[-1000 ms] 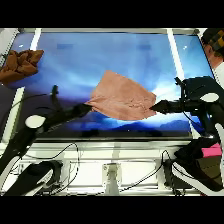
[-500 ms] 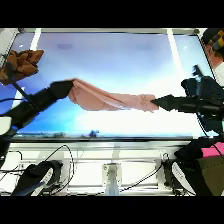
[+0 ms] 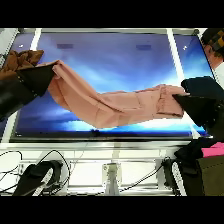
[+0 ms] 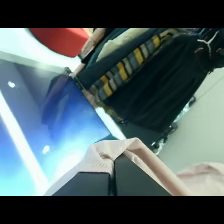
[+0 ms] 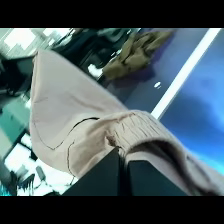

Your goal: Fold the clothes and pants, and hang the long-sleeved shirts on hangers.

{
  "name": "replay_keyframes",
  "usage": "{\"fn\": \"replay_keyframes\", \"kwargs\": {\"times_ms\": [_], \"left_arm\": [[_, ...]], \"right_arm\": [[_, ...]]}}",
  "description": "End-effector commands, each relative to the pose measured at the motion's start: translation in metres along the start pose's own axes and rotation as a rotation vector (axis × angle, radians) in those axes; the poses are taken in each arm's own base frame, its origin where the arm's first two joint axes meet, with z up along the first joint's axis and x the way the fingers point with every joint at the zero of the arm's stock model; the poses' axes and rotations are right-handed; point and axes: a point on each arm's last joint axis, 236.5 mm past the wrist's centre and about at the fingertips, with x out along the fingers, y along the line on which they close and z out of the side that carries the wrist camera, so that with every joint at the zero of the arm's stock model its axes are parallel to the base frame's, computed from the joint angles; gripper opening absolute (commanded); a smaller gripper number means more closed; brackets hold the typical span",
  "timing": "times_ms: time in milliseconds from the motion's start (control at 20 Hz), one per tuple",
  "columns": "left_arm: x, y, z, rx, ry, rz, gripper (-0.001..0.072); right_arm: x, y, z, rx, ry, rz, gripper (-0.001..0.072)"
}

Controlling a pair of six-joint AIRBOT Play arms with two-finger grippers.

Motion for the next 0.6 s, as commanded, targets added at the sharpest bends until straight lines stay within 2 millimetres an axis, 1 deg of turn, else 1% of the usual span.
{"fn": "replay_keyframes", "kwargs": {"times_ms": [0,100,150,200,300,350,400,500,550], "left_arm": [[0.002,0.030,-0.016,-0.025,0.073,0.141,0.0009],[0.027,0.054,-0.038,-0.030,0.165,0.180,0.0010],[0.045,0.068,-0.052,-0.040,0.214,0.198,0.0010],[0.063,0.086,-0.063,-0.036,0.248,0.229,0.0010],[0.102,0.126,-0.084,-0.031,0.279,0.291,0.0011],[0.121,0.144,-0.092,-0.044,0.271,0.313,0.0011],[0.137,0.159,-0.099,-0.050,0.261,0.331,0.0011],[0.163,0.182,-0.111,-0.052,0.226,0.358,0.0011],[0.171,0.189,-0.115,-0.051,0.217,0.366,0.0012]], "right_arm": [[-0.011,-0.013,0.001,0.079,-0.065,-0.110,0.0016],[-0.001,-0.045,0.005,0.145,-0.103,-0.146,0.0016],[0.007,-0.067,0.002,0.200,-0.111,-0.163,0.0016],[0.016,-0.090,-0.005,0.261,-0.106,-0.180,0.0016],[0.035,-0.144,-0.025,0.399,-0.084,-0.233,0.0016],[0.045,-0.175,-0.033,0.471,-0.087,-0.270,0.0016],[0.052,-0.205,-0.039,0.522,-0.097,-0.312,0.0016],[0.063,-0.263,-0.045,0.621,-0.130,-0.402,0.0016],[0.068,-0.286,-0.047,0.661,-0.141,-0.436,0.0017]]}}
